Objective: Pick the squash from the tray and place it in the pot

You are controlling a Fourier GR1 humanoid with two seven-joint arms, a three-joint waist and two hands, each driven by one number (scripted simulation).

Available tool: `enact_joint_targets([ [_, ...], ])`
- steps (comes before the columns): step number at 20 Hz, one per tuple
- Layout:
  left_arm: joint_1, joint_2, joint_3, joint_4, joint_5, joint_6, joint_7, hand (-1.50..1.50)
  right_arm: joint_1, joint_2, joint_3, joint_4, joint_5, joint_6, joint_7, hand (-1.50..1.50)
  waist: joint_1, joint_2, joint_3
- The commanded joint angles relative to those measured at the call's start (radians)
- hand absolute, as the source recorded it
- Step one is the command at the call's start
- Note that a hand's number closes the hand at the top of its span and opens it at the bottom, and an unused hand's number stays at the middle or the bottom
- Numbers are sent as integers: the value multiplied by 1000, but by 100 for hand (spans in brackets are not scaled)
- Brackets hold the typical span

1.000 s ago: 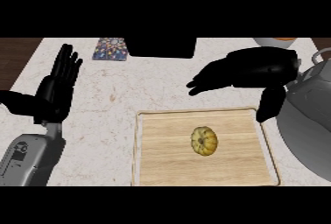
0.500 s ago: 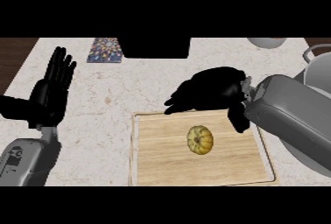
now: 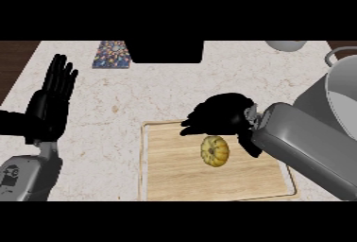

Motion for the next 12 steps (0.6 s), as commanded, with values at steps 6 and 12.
enact_joint_targets([
  [6, 19, -3, 42, -4, 11, -50, 7, 0, 141, 78, -17, 1, 155, -62, -76, -150, 2, 0, 0],
  [12, 8, -41, 48, 54, -16, -69, -46, 0, 192, 74, -50, -61, 268, -24, -73, -150, -4, 0, 0],
])
